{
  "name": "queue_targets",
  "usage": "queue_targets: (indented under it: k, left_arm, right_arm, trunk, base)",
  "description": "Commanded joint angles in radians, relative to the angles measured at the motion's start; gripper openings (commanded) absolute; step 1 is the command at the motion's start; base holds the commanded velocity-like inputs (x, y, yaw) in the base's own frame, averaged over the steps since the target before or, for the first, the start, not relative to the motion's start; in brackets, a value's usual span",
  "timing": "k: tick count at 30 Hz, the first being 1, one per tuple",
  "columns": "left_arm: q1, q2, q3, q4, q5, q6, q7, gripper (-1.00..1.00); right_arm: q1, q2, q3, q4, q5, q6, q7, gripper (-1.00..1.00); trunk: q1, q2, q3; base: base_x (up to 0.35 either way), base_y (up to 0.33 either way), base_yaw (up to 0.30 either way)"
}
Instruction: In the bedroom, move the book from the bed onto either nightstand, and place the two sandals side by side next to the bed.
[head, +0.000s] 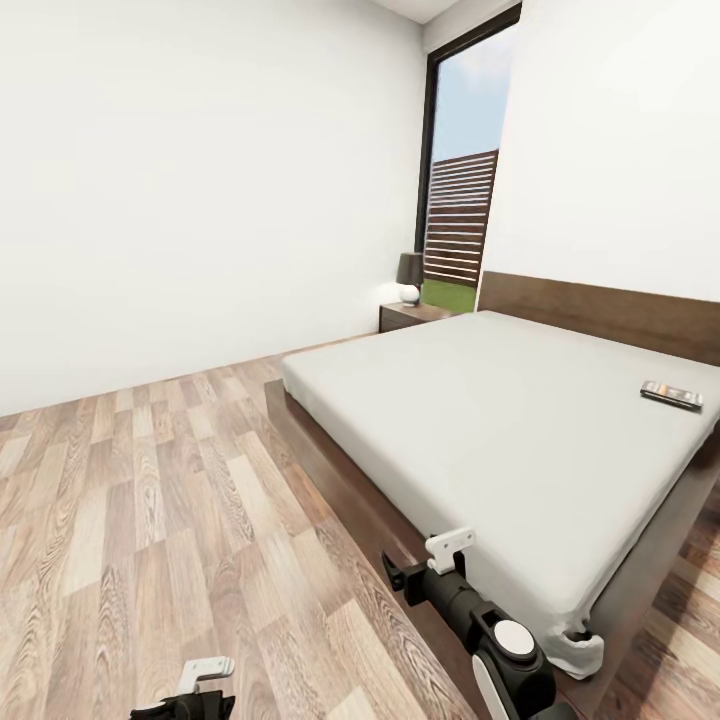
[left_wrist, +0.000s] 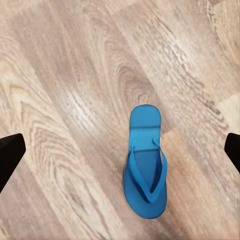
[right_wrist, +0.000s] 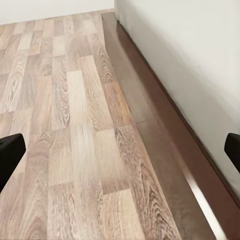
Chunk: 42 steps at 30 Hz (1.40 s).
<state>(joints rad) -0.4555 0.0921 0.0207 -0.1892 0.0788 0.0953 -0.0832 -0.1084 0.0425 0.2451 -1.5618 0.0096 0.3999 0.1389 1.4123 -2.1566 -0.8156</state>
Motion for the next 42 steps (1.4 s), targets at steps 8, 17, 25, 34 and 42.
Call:
queue_targets:
  k: [8,17,25,34,42]
  left_arm:
    - [0.000,0.000,0.003,-0.002,0.009,0.007,-0.012,1.00]
    - [0.001,0.000,0.003,-0.001,0.008,-0.002,-0.015,1.00]
    - [0.001,0.000,0.002,-0.001,0.009,-0.005,-0.016,1.00]
    - [0.001,0.000,0.002,-0.001,0.009,-0.007,-0.016,1.00]
    - [0.001,0.000,0.002,-0.001,0.009,-0.007,-0.016,1.00]
  right_arm:
    - [0.000,0.000,0.001,-0.001,0.001,0.006,0.004,1.00]
    - [0.000,0.001,0.003,-0.001,0.001,0.005,0.004,1.00]
    - [0.000,0.000,0.003,-0.001,0.001,-0.001,0.004,1.00]
    - [0.000,0.000,0.004,0.007,0.000,-0.025,0.008,1.00]
    - [0.000,0.000,0.005,0.013,-0.001,-0.032,0.014,1.00]
  trunk:
    - [0.000,0.000,-0.001]
    - [0.030,-0.056,-0.026]
    - [0.061,-0.112,-0.051]
    - [0.088,-0.161,-0.073]
    - [0.088,-0.161,-0.073]
  base:
    - [0.000,0.000,0.000]
    - [0.000,0.000,0.000]
    - [0.000,0.000,0.000]
    - [0.000,0.000,0.000]
    - [0.000,0.000,0.000]
